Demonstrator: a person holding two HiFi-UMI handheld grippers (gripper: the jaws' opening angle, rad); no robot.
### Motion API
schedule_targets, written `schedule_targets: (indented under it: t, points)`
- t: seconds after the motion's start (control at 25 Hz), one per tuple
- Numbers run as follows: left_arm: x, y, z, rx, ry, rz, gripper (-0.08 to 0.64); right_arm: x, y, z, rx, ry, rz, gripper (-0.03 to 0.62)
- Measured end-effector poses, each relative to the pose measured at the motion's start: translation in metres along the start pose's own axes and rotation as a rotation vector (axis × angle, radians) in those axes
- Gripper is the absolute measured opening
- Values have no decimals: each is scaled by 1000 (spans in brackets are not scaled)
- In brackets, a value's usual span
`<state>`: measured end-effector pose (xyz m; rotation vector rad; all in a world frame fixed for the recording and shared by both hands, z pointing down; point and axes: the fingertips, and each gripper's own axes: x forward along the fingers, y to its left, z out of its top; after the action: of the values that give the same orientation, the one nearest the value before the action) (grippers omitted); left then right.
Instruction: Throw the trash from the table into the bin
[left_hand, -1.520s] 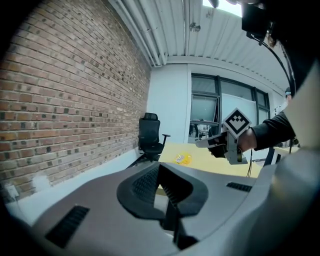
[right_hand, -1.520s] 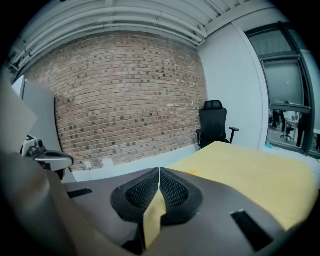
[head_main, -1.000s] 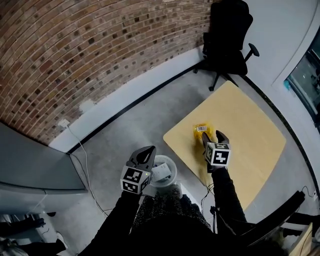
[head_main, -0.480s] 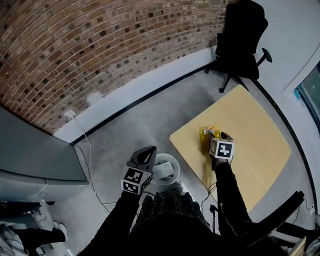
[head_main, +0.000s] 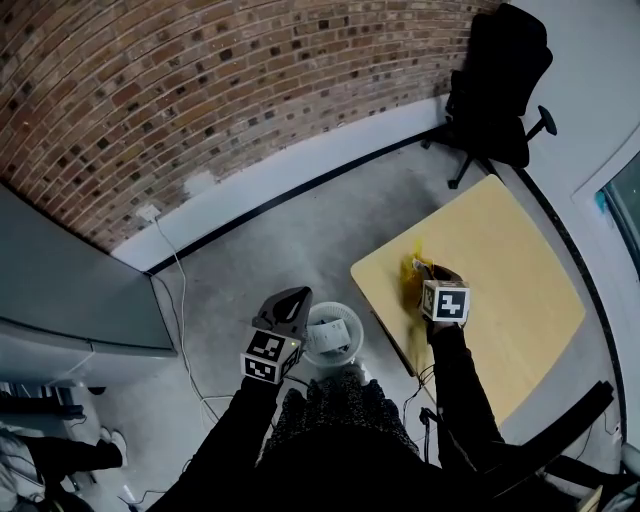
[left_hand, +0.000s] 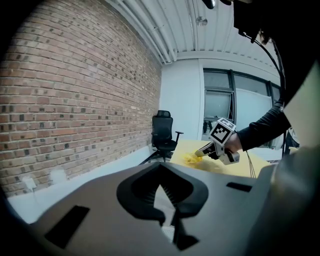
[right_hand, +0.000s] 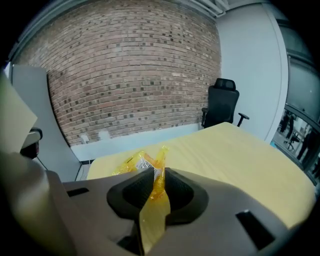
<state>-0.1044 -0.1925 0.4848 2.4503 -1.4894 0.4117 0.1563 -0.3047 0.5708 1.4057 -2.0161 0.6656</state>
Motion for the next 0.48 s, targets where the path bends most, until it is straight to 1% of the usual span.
schedule_targets:
  t: [0.12,0.2,0.48]
  points:
    - [-5,4,0,1,-12,8,-2,-9,14,10,-46,-38,14,46]
    - [-10,8,-2,-1,-15,17,-2,-14,23,17,-71,-70,31,32]
    - [-27,24,1,-25,-37,56,-2,-37,78,55,-114,-177,112,23]
